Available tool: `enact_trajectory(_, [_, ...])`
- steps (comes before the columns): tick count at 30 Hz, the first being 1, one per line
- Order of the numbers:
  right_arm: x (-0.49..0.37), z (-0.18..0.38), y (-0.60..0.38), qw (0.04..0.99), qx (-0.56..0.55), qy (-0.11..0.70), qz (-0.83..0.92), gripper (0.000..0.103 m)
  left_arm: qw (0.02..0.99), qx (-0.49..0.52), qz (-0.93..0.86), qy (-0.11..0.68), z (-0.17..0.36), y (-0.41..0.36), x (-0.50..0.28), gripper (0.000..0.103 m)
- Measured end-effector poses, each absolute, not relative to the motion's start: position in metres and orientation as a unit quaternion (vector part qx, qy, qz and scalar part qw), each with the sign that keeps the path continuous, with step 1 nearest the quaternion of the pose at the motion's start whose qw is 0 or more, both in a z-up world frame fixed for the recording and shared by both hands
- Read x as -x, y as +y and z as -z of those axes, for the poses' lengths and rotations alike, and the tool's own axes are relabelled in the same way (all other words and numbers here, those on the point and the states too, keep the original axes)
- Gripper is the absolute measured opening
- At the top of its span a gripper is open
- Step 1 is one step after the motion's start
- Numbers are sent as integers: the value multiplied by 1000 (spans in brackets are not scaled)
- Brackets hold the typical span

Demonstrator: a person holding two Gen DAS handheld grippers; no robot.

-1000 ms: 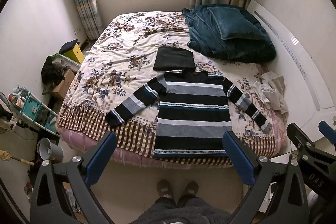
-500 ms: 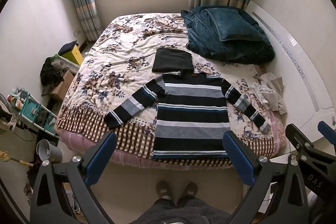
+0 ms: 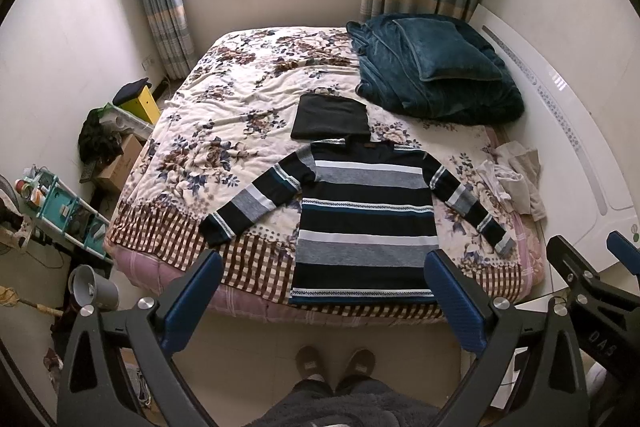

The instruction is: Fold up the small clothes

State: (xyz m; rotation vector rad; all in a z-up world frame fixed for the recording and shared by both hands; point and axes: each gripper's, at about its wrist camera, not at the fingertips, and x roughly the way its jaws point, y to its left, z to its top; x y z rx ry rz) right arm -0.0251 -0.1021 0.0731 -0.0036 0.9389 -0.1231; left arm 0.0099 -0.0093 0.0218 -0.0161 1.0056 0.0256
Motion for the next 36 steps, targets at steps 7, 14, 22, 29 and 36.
enact_trajectory(7, [26, -73, -101, 890, 2, 451, 59, 103, 877, 9, -12, 479, -23, -8, -9, 103])
enact_trajectory(14, [24, -77, -101, 890, 0, 453, 55, 103, 877, 9, -11, 479, -23, -6, -7, 103])
enact_trajectory(22, [22, -78, -99, 890, 2, 454, 55, 103, 878, 10, -10, 479, -22, -5, -6, 103])
enact_trajectory(29, [22, -78, -98, 890, 2, 453, 54, 103, 878, 11, -10, 479, -22, -3, -5, 103])
enact_trajectory(36, [16, -63, -96, 888, -12, 456, 59, 103, 884, 8, -9, 467, -19, -4, -5, 103])
